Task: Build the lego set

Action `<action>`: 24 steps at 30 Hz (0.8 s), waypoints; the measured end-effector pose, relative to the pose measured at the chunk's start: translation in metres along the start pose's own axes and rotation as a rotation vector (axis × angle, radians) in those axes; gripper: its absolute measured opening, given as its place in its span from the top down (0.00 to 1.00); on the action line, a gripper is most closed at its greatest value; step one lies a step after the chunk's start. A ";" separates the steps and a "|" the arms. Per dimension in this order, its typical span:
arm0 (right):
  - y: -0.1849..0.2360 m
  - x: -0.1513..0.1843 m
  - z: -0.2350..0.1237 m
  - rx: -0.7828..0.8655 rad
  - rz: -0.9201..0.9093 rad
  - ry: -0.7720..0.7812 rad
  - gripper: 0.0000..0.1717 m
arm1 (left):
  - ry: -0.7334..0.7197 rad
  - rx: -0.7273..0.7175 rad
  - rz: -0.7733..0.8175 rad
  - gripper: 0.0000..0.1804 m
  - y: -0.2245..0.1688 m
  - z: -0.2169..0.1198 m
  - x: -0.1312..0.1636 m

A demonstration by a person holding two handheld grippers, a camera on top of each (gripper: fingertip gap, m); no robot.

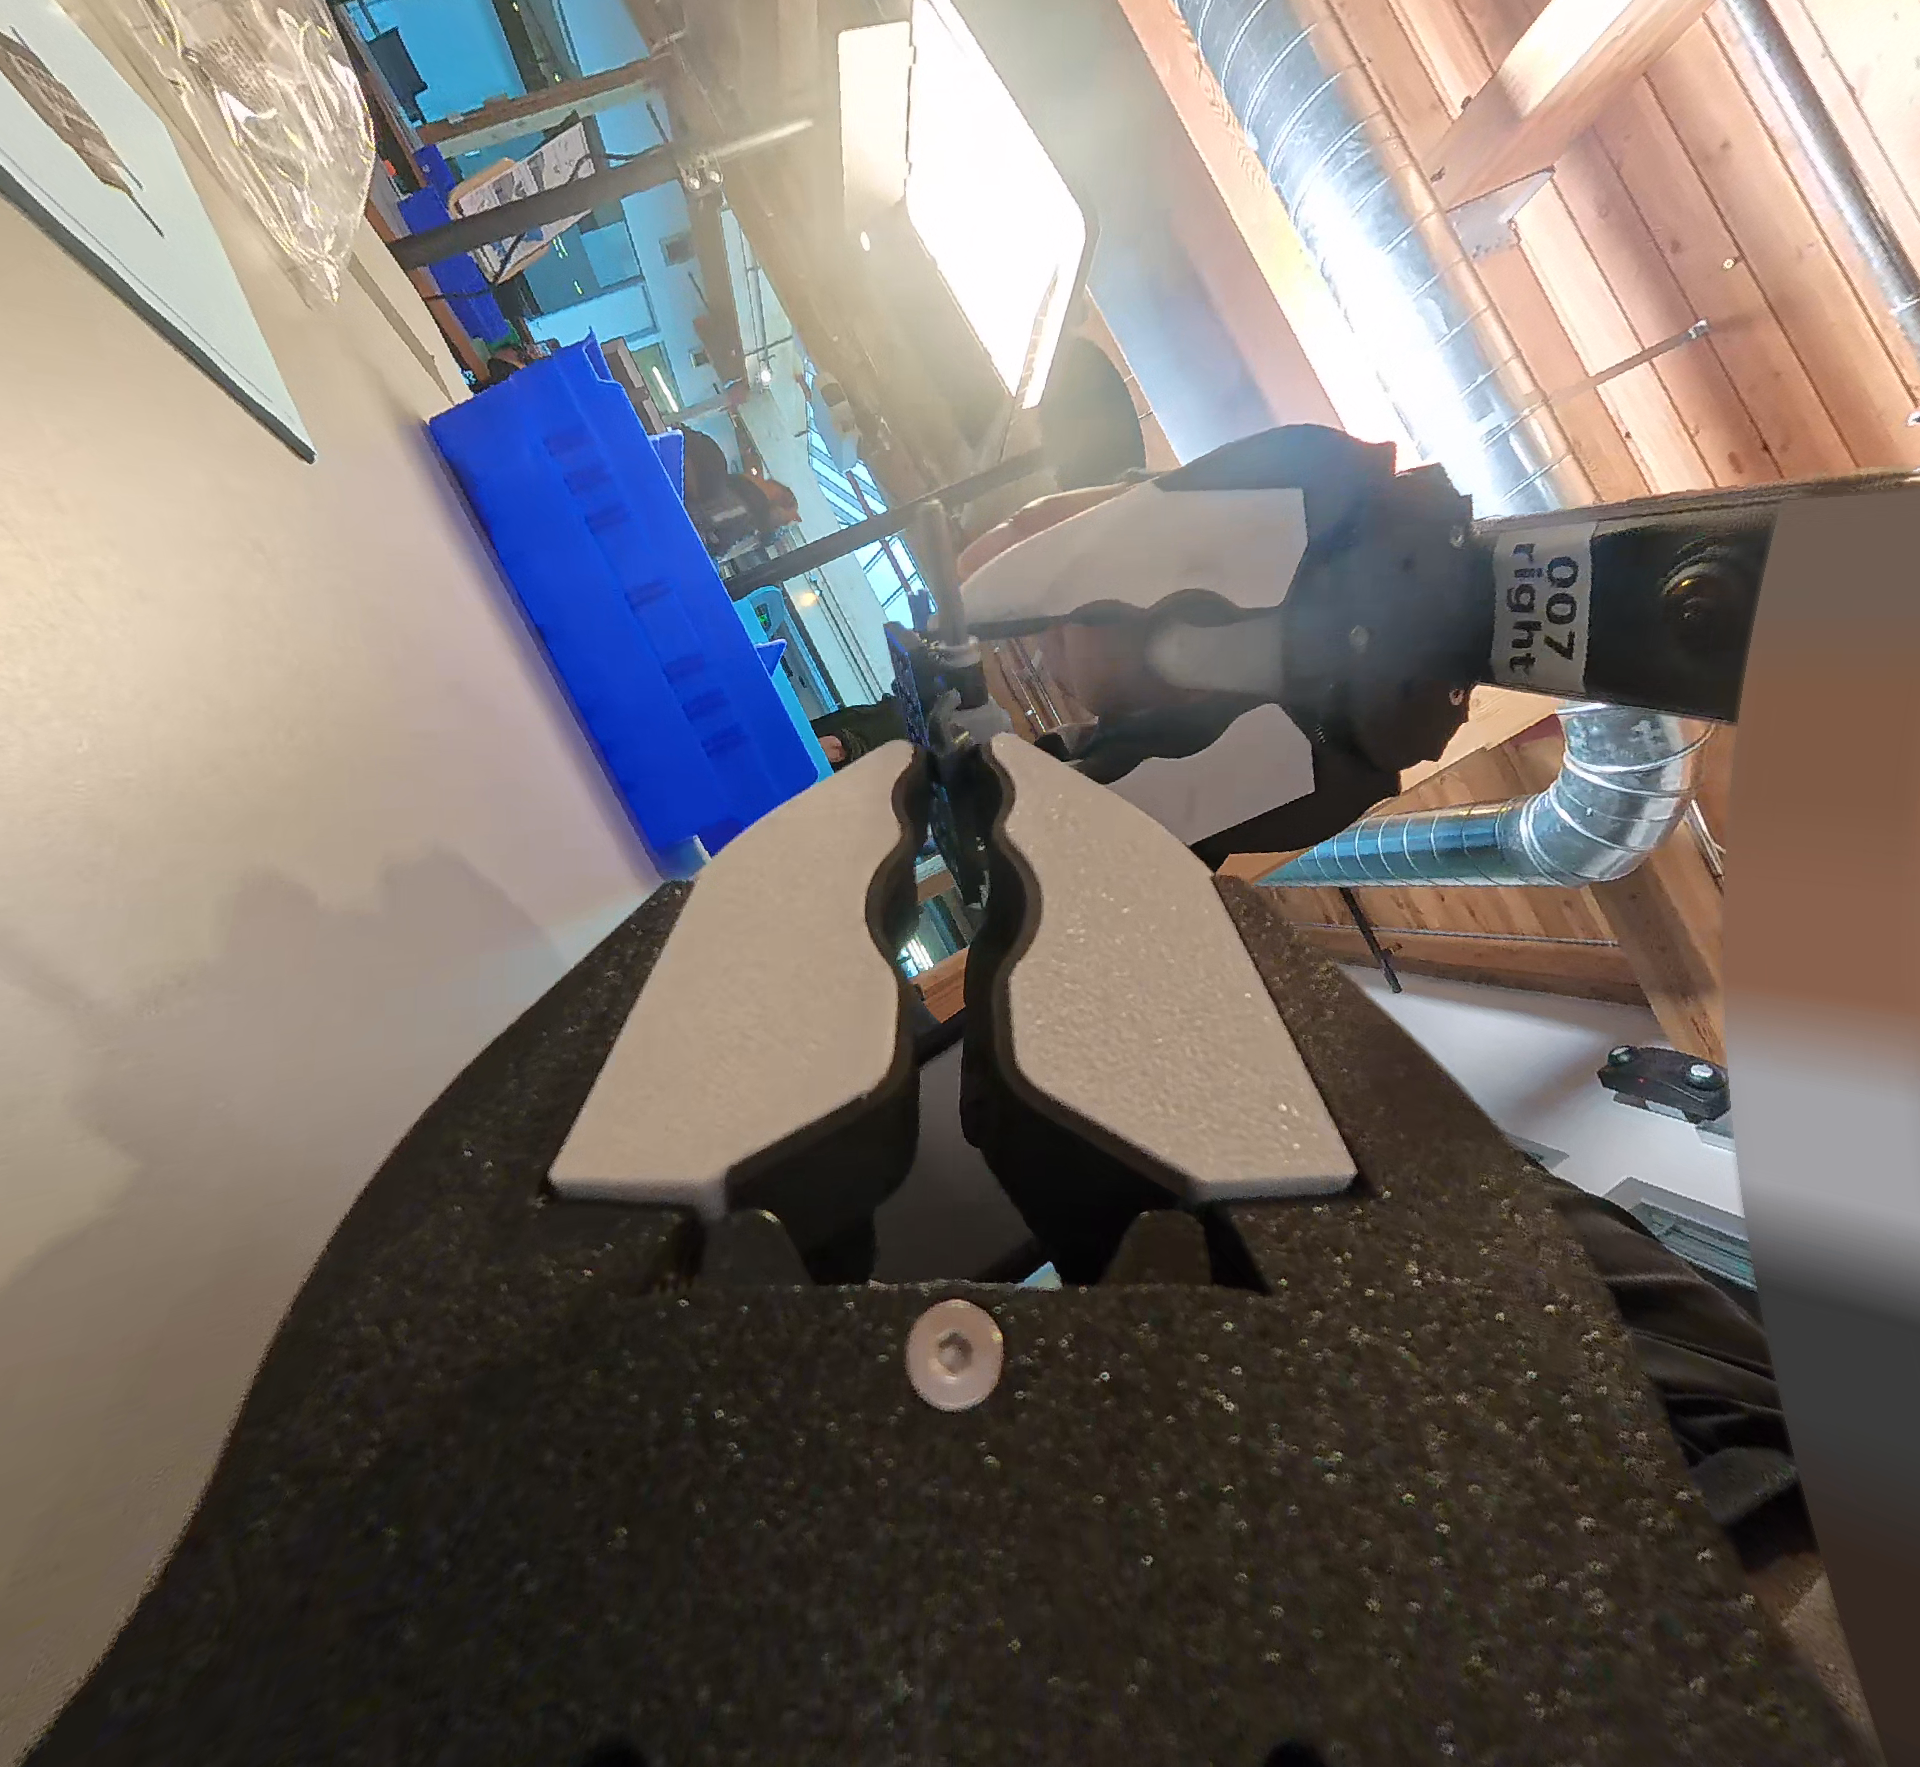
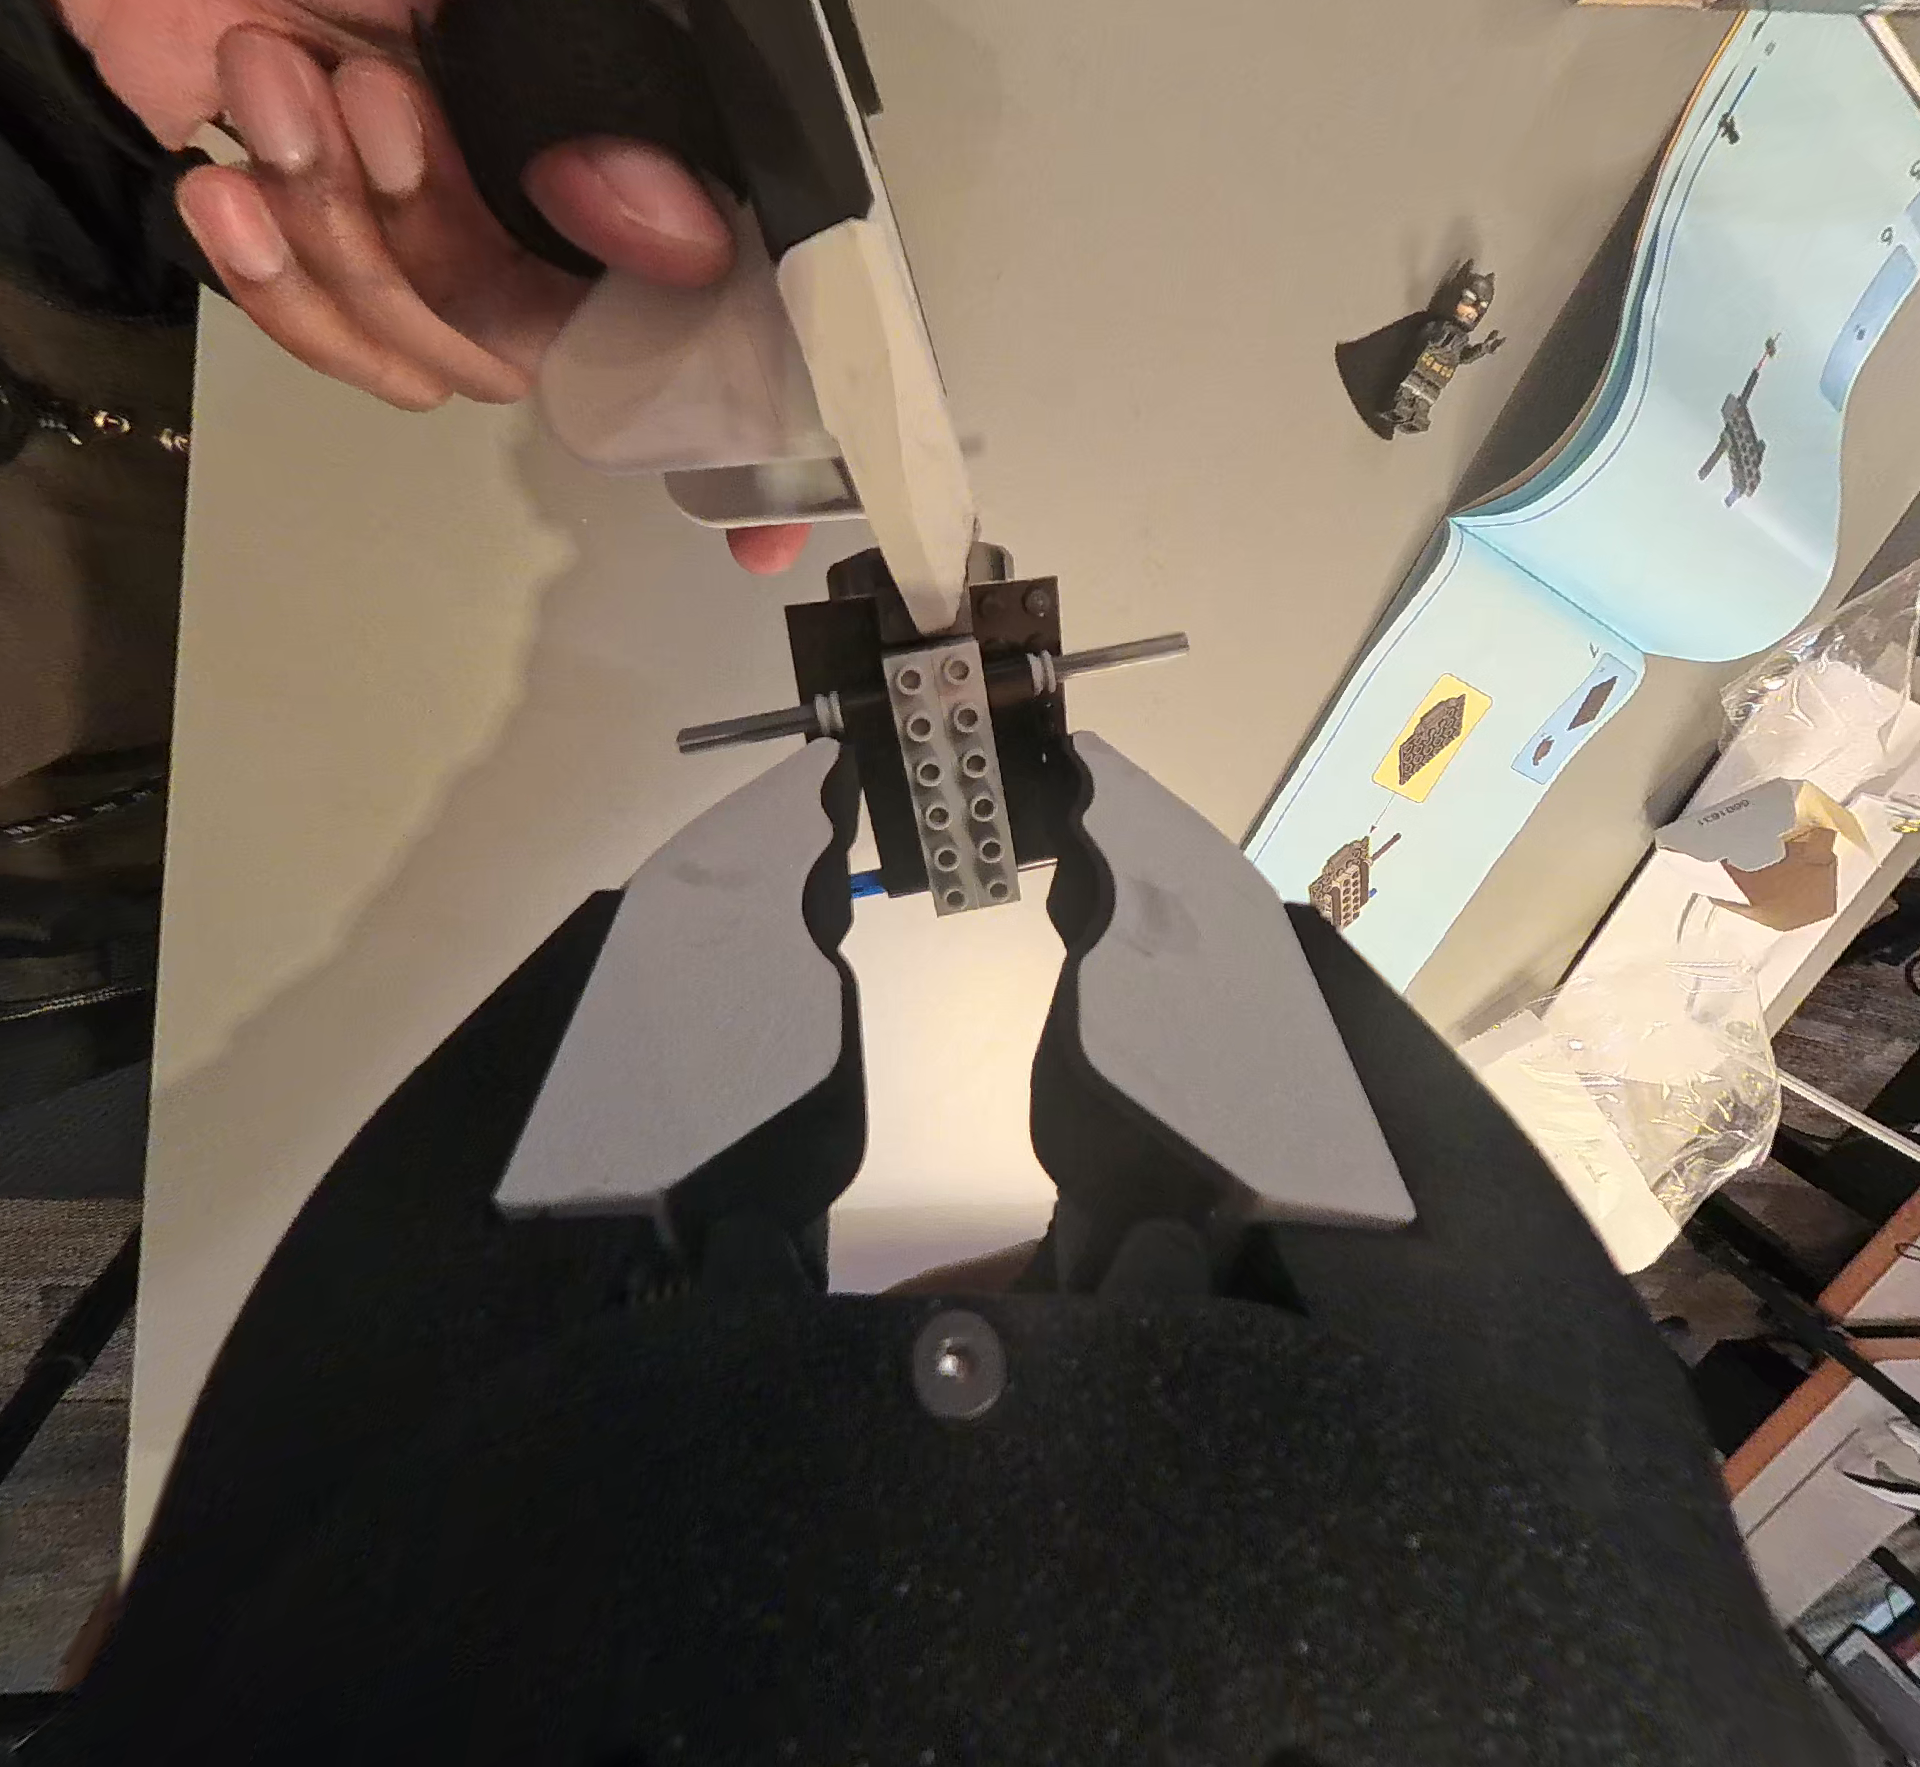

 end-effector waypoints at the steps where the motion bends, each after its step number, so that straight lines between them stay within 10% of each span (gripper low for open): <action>1: 0.000 0.000 0.000 0.002 0.003 0.003 0.80 | -0.004 -0.001 -0.003 0.96 0.000 0.000 0.000; 24: -0.002 -0.005 0.008 0.023 0.080 0.063 0.79 | -0.095 -0.053 -0.034 0.96 0.005 -0.002 -0.001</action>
Point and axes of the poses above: each gripper's, where its closed fingertips meet, z out along the fingers, x out of its underside, y = z × x across the jaws, the point moved 7 cm from there along -z, back along the fingers, and after that the axes turned 3 degrees about y, right-handed, at the moved point
